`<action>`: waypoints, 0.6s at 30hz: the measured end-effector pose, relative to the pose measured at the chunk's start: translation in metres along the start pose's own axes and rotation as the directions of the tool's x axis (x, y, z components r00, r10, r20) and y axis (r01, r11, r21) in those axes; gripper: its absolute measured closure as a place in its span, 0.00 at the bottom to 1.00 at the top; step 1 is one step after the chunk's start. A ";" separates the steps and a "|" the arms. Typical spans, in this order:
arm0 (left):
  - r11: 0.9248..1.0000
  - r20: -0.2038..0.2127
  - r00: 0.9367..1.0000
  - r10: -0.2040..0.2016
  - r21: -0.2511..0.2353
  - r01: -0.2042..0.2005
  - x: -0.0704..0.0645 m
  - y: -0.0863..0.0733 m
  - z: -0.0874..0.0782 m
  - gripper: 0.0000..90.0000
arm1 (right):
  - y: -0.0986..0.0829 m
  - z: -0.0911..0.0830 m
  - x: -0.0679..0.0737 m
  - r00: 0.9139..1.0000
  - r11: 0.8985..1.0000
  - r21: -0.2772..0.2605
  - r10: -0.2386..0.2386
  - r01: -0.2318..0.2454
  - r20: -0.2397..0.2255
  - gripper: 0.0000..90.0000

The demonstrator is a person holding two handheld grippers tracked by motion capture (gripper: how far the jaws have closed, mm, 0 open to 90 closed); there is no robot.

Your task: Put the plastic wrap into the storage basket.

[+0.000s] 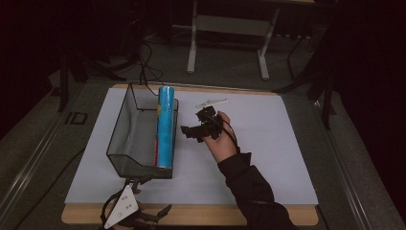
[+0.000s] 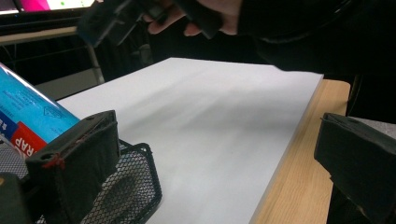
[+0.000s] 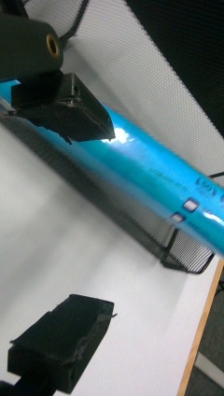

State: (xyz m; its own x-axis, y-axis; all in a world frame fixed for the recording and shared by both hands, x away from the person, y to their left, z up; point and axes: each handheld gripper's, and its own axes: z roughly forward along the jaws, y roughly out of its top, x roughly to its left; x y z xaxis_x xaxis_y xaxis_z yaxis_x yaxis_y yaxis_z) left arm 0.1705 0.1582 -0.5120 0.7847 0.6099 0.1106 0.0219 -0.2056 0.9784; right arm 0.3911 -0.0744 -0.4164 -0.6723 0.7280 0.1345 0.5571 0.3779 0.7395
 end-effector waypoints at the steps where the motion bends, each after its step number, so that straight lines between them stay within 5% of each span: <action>1: 1.000 0.000 1.000 -0.002 0.002 0.002 0.000 0.000 0.000 0.01 | -0.002 -0.004 -0.002 1.000 1.000 -0.011 -0.002 0.002 0.003 0.16; 18: 1.000 -0.001 1.000 -0.004 0.007 0.004 -0.001 -0.001 0.002 0.01 | -0.047 -0.058 -0.033 1.000 0.994 -0.105 0.007 -0.005 0.016 0.16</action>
State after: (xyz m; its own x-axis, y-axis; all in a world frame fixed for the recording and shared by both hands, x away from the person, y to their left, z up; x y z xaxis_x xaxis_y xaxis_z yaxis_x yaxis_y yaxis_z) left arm 0.1707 0.1564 -0.5131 0.7838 0.6117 0.1071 0.0294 -0.2088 0.9775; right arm 0.3592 -0.1493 -0.4170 -0.6608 0.7394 0.1291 0.5060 0.3118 0.8042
